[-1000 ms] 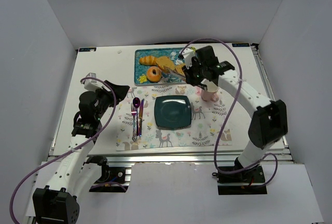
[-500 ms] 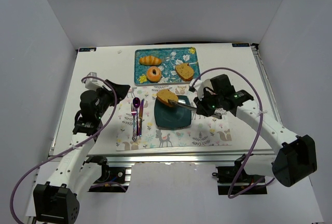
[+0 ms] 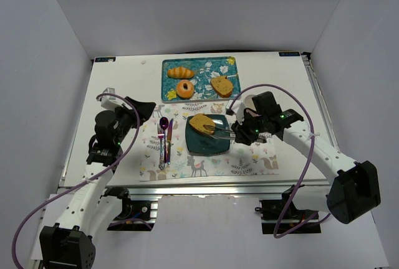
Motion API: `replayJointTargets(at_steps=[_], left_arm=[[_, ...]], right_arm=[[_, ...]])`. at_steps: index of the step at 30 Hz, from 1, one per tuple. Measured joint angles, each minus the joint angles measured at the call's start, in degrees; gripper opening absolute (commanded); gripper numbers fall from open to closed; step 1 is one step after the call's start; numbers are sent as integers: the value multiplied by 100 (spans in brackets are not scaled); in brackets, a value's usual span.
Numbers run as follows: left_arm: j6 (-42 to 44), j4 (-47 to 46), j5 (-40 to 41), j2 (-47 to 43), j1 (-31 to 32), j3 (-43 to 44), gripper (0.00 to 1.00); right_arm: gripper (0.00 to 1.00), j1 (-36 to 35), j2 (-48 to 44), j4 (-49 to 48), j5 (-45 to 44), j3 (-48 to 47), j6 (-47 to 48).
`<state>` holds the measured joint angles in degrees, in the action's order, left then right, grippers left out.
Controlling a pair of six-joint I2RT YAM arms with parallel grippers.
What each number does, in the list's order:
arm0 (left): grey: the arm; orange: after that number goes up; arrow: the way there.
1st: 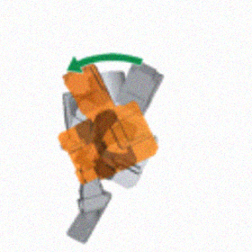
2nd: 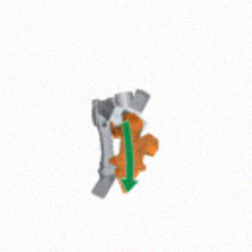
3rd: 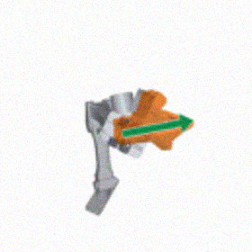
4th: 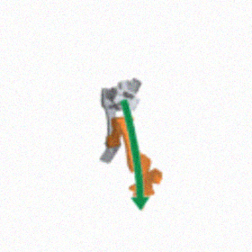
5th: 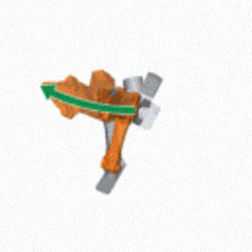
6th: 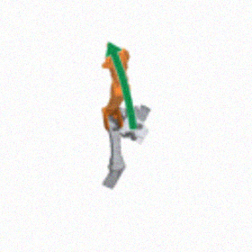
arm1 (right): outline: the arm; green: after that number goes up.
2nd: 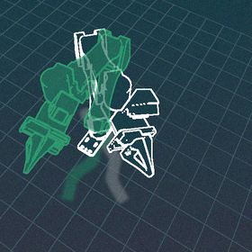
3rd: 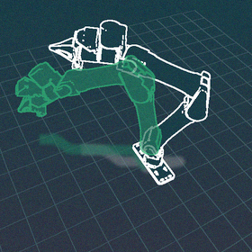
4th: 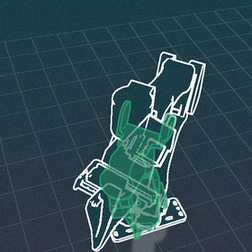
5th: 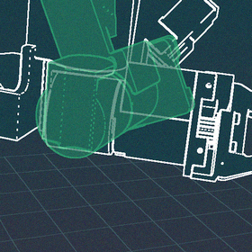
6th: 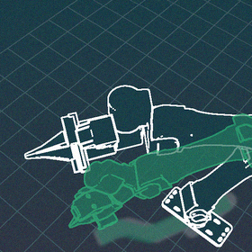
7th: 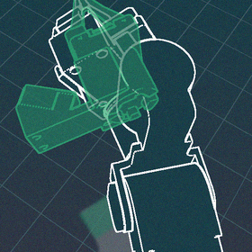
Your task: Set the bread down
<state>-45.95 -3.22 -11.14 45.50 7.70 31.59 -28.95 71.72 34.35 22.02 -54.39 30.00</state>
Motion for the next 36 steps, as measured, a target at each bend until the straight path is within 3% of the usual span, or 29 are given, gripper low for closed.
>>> replayJointTargets(at_steps=[9, 17, 31, 36], left_arm=[[2, 0, 0, 0, 0, -4, 69], [0, -2, -2, 79, 0, -4, 69], [22, 216, 0, 234, 0, 129, 69], [-9, 262, 74, 234, 0, 131, 69]], right_arm=[[44, 0, 0, 94, 286, -105, 24], [40, 0, 162, -105, 391, -870, -553], [40, 157, 3134, -1366, -131, -2955, -4050], [40, 205, 3757, -1451, -278, -3344, -4747]])
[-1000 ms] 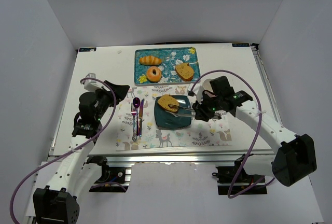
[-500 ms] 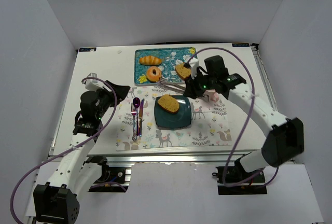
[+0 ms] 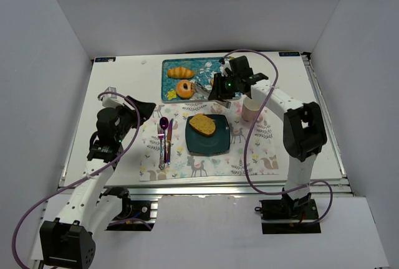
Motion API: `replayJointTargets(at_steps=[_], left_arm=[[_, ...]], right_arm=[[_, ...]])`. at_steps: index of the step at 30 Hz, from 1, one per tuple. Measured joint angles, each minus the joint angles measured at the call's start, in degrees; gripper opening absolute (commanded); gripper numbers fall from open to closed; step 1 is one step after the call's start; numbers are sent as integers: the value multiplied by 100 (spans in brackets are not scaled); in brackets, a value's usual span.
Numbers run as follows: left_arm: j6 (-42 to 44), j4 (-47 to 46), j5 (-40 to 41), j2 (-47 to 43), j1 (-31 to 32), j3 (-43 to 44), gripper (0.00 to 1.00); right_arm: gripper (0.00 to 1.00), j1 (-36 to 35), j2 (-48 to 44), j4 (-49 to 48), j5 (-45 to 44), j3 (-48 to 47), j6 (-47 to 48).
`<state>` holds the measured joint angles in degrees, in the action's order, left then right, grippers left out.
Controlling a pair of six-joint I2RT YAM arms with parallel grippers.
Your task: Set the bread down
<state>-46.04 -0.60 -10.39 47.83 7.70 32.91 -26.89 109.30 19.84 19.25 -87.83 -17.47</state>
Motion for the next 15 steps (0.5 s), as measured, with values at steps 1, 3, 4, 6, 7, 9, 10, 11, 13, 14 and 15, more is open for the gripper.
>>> replayJointTargets(at_steps=[1, 3, 4, 6, 7, 9, 10, 11, 13, 14, 15], left_arm=[[-7, 4, 20, 0, 0, 0, 69], [-9, 20, 59, 0, 0, 0, 69], [-11, 20, 76, 0, 0, 0, 69], [-13, 20, 101, 2, 0, 0, 69], [-13, 17, 109, 7, 0, 2, 69], [-11, 20, 131, 28, 0, 2, 69], [-11, 20, 140, 46, 0, 4, 69], [-11, 20, 142, 70, 0, 9, 69], [-9, 20, 146, 129, 0, 22, 69], [-9, 20, 146, 160, 0, 26, 69], [-9, 20, 146, 192, 0, 28, 69]], right_arm=[[40, 20, 76, -22, -2, -46, -79], [40, 50, 197, -42, 4, -116, -227], [40, 61, 254, -44, 20, -162, -310], [42, 96, 352, -57, 52, -269, -446], [42, 111, 396, -79, 63, -310, -494], [43, 146, 472, -151, 92, -363, -610], [43, 164, 509, -186, 111, -369, -656], [43, 177, 533, -208, 153, -372, -726], [43, 199, 581, -208, 201, -372, -809], [44, 210, 595, -210, 223, -372, -850], [44, 216, 601, -212, 243, -372, -903]])
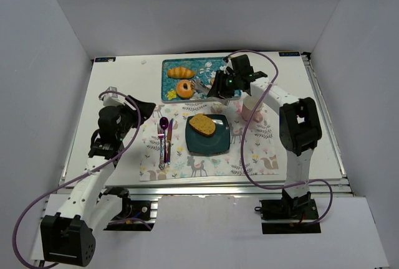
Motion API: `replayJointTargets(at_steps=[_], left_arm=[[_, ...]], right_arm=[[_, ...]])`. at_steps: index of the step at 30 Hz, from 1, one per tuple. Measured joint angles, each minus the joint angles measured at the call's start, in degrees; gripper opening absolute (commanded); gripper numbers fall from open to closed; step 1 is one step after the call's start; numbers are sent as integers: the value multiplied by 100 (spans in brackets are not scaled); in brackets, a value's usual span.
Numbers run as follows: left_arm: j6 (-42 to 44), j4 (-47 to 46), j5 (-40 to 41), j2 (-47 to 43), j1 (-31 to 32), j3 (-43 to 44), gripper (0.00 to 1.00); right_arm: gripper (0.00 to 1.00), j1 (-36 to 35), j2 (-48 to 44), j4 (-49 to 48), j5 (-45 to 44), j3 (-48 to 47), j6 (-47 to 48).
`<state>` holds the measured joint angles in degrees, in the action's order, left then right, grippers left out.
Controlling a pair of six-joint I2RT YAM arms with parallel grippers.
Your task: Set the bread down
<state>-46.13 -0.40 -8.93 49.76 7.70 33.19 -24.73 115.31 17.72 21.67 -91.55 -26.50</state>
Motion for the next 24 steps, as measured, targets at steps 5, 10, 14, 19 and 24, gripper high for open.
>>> replayJointTargets(at_steps=[5, 10, 14, 19, 24], left_arm=[[2, -2, 0, 155, 0, 33, 69], [7, 0, 0, 219, 0, 59, 69], [4, -4, 11, 229, 0, 61, 69], [7, -2, 20, 258, 0, 68, 69], [11, -9, 20, 345, 0, 122, 69]], right_arm=[[44, 2, 66, -70, 133, -28, -195], [45, 2, 157, -164, 297, -48, -365], [45, 22, 168, -219, 439, -48, -476], [46, 63, 168, -299, 570, -48, -573], [49, 87, 203, -299, 577, -48, -619]])
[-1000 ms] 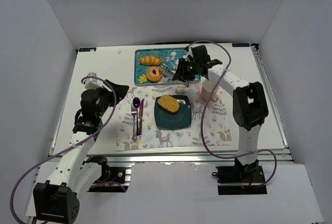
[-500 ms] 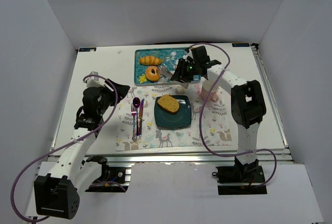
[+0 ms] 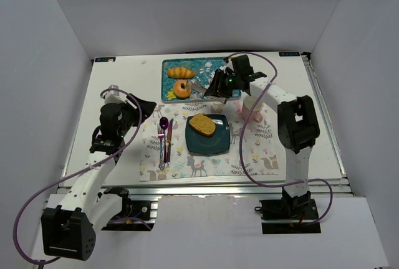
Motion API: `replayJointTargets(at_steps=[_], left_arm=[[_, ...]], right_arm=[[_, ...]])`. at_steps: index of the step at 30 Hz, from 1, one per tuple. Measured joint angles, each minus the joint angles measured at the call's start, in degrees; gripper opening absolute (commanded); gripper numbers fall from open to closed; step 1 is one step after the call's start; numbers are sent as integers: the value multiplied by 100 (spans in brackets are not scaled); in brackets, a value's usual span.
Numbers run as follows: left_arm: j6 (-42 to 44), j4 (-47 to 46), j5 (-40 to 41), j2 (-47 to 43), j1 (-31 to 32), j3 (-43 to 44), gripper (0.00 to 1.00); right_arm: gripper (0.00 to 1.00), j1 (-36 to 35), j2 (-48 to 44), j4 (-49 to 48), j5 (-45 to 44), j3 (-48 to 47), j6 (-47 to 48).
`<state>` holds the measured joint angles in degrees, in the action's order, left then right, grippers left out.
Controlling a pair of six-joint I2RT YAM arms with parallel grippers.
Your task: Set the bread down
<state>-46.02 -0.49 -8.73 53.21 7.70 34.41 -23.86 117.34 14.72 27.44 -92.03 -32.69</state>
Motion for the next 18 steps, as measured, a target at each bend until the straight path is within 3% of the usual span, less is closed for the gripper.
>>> replayJointTargets(at_steps=[18], left_arm=[[9, -2, 13, 127, 0, 72, 69]], right_arm=[[50, 11, 254, -26, 105, -162, -175]])
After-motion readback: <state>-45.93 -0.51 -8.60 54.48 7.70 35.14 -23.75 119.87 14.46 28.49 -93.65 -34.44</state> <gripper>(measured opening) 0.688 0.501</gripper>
